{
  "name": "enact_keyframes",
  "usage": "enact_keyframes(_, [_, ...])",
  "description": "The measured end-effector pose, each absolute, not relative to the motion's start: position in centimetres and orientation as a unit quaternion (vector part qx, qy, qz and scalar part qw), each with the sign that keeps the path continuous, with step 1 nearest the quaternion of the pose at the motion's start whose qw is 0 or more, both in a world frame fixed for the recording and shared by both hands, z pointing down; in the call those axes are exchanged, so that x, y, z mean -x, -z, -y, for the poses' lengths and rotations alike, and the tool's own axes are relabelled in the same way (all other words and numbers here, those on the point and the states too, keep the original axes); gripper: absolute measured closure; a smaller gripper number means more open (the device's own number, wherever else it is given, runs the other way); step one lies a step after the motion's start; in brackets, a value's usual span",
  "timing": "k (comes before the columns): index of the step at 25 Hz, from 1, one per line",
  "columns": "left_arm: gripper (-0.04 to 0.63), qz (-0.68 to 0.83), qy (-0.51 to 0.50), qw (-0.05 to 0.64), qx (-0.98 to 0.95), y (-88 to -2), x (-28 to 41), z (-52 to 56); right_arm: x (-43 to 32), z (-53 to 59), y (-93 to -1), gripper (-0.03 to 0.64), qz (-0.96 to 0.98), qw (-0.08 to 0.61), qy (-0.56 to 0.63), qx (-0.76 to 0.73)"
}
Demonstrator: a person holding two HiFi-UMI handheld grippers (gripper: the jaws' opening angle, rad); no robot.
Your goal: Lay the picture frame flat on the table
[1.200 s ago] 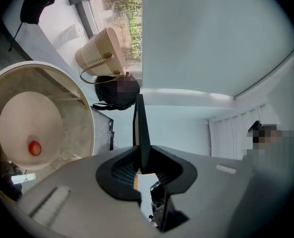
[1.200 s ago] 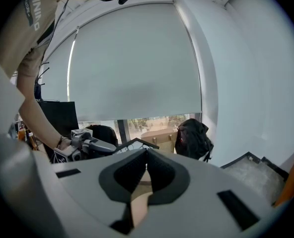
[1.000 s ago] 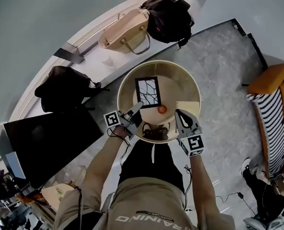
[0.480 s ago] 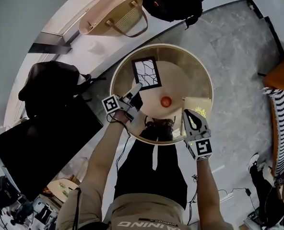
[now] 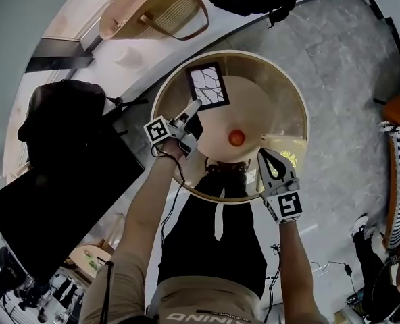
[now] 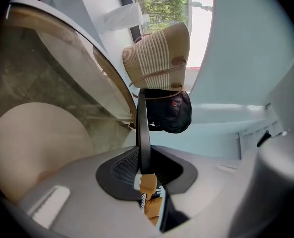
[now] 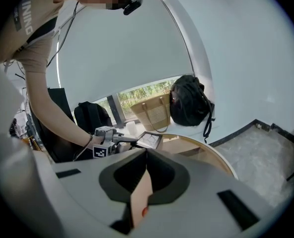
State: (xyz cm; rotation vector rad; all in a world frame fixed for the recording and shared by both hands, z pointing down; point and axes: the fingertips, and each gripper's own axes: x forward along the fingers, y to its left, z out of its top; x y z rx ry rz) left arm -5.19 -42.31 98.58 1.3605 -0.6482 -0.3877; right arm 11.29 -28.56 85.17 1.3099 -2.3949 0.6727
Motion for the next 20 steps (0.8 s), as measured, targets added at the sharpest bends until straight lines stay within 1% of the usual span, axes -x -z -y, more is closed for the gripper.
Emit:
enact_keyframes(3, [0.52, 0.311, 0.151, 0.708, -0.616, -99.4, 5.2, 42.5, -11.4, 28.2, -85.4, 0.611, 0.841, 0.176, -0.24, -0.452])
enact_keyframes(11, [0.518, 0.363, 0.053, 0.683, -0.632, -101.1, 5.2, 42.9, -11.5, 28.0, -85.8, 0.609, 0.844, 0.167, -0.245, -0.447])
enact_keyframes(13, [0.515, 0.368, 0.002, 0.657, -0.658, -101.2, 4.7, 42.6, -11.4, 28.0, -85.9, 0.609, 0.844, 0.167, -0.245, -0.446])
enact_keyframes(15, [0.483, 0.378, -0.045, 0.619, -0.687, -100.9, 4.4, 42.6, -11.2, 28.0, -85.9, 0.609, 0.844, 0.168, -0.246, -0.445])
enact_keyframes(18, [0.435, 0.403, -0.086, 0.566, -0.714, -100.4, 4.5, 43.0, -10.8, 28.1, -85.9, 0.609, 0.844, 0.174, -0.251, -0.441])
enact_keyframes(20, [0.425, 0.42, -0.106, 0.538, -0.723, -100.2, 4.7, 43.2, -10.6, 28.2, -85.9, 0.609, 0.845, 0.17, -0.248, -0.442])
